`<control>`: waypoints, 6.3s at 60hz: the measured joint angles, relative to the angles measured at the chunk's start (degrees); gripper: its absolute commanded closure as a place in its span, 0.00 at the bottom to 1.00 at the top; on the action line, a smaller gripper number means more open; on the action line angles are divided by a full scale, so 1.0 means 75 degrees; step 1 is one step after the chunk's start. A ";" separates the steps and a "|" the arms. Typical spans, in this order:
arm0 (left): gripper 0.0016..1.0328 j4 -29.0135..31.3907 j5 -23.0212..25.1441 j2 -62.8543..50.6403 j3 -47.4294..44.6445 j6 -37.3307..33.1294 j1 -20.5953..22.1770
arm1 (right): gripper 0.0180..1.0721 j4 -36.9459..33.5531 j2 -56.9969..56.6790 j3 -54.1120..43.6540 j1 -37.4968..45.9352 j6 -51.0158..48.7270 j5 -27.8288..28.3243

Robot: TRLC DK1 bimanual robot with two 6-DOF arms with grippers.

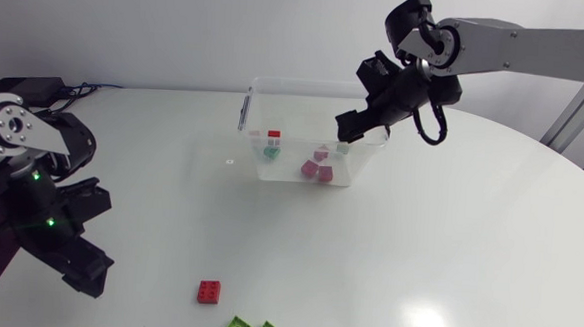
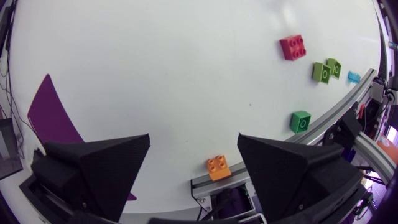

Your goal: Place the duplo bricks in the container

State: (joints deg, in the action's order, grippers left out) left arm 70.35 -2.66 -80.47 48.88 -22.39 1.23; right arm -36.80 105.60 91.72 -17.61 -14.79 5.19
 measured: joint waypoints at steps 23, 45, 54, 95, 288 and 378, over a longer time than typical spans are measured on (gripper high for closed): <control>0.05 0.0621 -0.0373 -0.0463 -0.0393 0.0090 -0.0009 | 0.05 0.0271 -0.0291 -0.0420 0.0192 -0.0029 0.0332; 0.07 0.0434 -0.0694 -0.1043 -0.0717 0.0146 0.0323 | 0.05 0.0361 -0.0545 -0.0662 0.0487 -0.0044 0.0714; 0.07 0.0396 -0.0860 -0.1233 -0.0749 0.0152 0.0335 | 0.05 0.0361 -0.0603 -0.0664 0.0551 -0.0087 0.0726; 0.10 -0.0041 -0.0845 -0.1993 -0.1020 0.0175 0.0708 | 0.05 0.0574 -0.0685 -0.0874 0.0752 -0.0172 0.1119; 0.70 -0.0044 -0.2547 -0.2314 -0.1387 -0.0466 -0.2212 | 0.05 0.0944 -0.0699 -0.1032 0.0644 -0.0204 0.1338; 0.28 0.0423 0.0367 -0.3182 -0.0227 -0.0781 0.1221 | 0.05 0.1020 -0.0644 -0.1212 0.0638 -0.0259 0.1160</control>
State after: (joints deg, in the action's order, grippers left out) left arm 73.52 0.10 -104.33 47.18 -28.25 10.39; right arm -29.15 100.77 82.63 -12.82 -16.73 13.89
